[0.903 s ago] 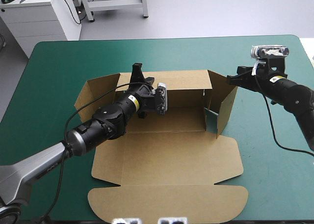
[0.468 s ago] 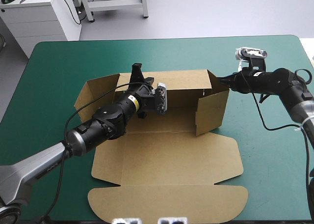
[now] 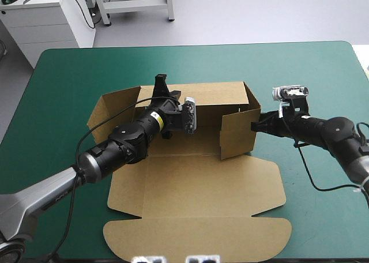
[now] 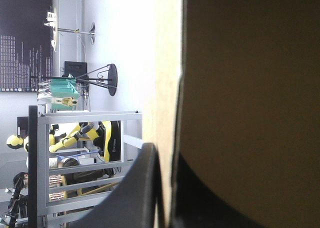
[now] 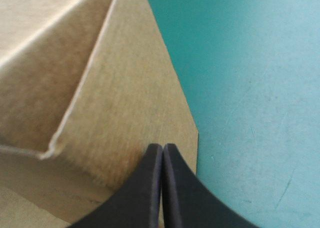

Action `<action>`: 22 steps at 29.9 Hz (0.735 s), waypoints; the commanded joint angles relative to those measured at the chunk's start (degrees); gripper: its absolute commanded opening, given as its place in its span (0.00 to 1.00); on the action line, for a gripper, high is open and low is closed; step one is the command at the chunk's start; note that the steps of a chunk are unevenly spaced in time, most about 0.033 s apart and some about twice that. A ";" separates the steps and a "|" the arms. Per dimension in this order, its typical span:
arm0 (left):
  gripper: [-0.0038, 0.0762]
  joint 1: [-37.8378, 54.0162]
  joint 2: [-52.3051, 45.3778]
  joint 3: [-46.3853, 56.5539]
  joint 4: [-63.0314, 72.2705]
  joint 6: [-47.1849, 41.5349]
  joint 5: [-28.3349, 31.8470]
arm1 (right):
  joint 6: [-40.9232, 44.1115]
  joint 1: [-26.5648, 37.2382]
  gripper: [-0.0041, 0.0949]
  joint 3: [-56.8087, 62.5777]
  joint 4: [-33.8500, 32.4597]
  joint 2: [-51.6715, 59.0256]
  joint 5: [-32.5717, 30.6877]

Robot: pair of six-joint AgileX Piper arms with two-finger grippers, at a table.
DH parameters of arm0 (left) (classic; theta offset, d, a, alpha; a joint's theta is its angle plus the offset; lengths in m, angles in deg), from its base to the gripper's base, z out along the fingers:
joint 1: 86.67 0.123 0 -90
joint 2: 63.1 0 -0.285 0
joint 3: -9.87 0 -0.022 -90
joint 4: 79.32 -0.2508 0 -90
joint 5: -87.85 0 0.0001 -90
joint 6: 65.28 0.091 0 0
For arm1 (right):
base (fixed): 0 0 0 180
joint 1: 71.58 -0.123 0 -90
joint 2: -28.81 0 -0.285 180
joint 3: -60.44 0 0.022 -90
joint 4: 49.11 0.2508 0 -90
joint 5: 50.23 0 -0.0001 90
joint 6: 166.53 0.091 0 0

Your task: Fold the box

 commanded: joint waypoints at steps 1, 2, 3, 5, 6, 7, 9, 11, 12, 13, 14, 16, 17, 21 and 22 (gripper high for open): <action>0.04 -0.57 -1.71 -1.19 0.51 -1.21 0.59 | -11.93 0.18 0.02 1.52 10.47 4.00 1.13; 0.04 -0.57 -1.71 -1.19 0.51 -1.21 0.59 | -13.78 0.18 0.02 2.09 11.31 4.49 0.87; 0.04 -0.57 -1.71 -1.19 0.51 -1.21 0.59 | -14.73 0.18 0.02 2.62 11.91 4.94 0.73; 0.04 -0.57 -1.71 -1.19 0.36 -1.21 0.59 | -16.78 0.18 0.02 3.83 13.07 5.73 0.57; 0.04 -0.57 -1.71 -1.19 0.36 -1.21 0.59 | -18.49 0.18 0.02 4.30 13.73 6.12 0.23; 0.04 -0.57 -1.71 -1.19 0.36 -1.21 0.59 | -20.92 0.18 0.03 4.94 14.34 6.22 -0.88; 0.04 -0.57 -1.71 -1.19 0.36 -1.21 0.59 | -23.57 0.18 0.08 5.89 15.56 6.33 -2.78; 0.04 -0.57 -1.71 -1.19 0.36 -1.21 0.59 | -25.24 0.18 0.18 6.62 15.82 6.33 -4.58; 0.04 -0.57 -1.71 -1.19 0.36 -1.21 0.59 | -25.67 0.18 0.24 6.92 15.93 6.33 -5.09; 0.04 -0.57 -1.71 -1.19 0.36 -1.21 0.59 | -26.10 0.18 0.31 6.92 15.93 6.33 -5.66; 0.04 -0.57 -1.71 -1.19 0.36 -1.21 0.59 | -26.76 0.18 0.37 6.92 15.93 6.33 -6.41; 0.04 -0.57 -1.71 -1.19 0.36 -1.21 0.59 | -28.59 0.07 0.47 6.92 17.05 6.33 -7.12; 0.04 -0.57 -1.71 -1.19 0.36 -1.21 0.59 | -29.53 0.07 0.52 6.92 17.79 6.33 -7.12; 0.04 -0.57 -1.71 -1.19 0.36 -1.21 1.04 | -33.49 0.07 0.63 6.92 20.03 5.57 -8.17; 0.04 -0.57 -1.71 -1.19 0.36 -1.21 1.30 | -34.26 0.07 0.64 6.92 20.32 5.40 -8.63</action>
